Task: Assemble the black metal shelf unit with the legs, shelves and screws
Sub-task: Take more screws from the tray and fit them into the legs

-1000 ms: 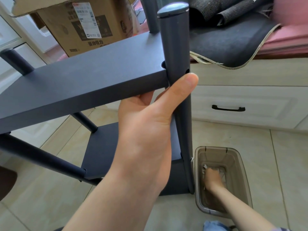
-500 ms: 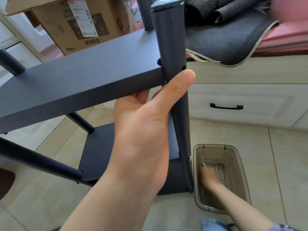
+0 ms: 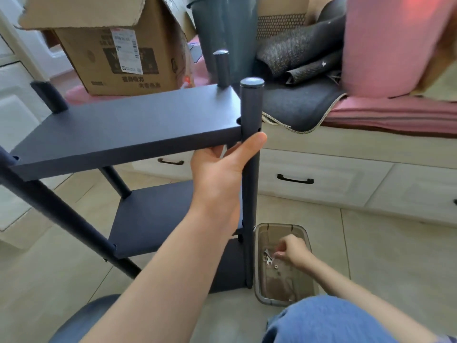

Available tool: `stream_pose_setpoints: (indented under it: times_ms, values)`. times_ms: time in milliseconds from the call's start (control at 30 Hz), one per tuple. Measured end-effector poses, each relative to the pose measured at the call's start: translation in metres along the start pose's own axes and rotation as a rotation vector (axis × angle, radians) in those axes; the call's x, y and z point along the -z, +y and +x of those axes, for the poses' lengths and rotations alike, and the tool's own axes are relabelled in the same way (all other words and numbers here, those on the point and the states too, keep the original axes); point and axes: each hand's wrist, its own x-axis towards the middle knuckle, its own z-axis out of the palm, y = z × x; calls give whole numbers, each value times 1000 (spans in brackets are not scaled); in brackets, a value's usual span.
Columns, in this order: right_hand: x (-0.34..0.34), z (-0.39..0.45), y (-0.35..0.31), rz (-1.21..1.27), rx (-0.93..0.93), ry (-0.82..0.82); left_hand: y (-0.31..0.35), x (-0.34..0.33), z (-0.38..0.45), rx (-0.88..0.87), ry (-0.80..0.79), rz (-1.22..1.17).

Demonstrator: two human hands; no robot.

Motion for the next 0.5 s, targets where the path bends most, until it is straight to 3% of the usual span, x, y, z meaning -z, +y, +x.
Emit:
stream_pose_setpoints:
  times_ms: [133, 267, 500]
  values:
    - [69, -55, -37, 15, 142, 71, 3, 4, 0, 75, 17, -20]
    - [129, -126, -84, 272, 276, 218, 9, 11, -1, 126, -30, -7]
    - [177, -219, -154, 397, 499, 469, 16, 14, -3, 154, -22, 3]
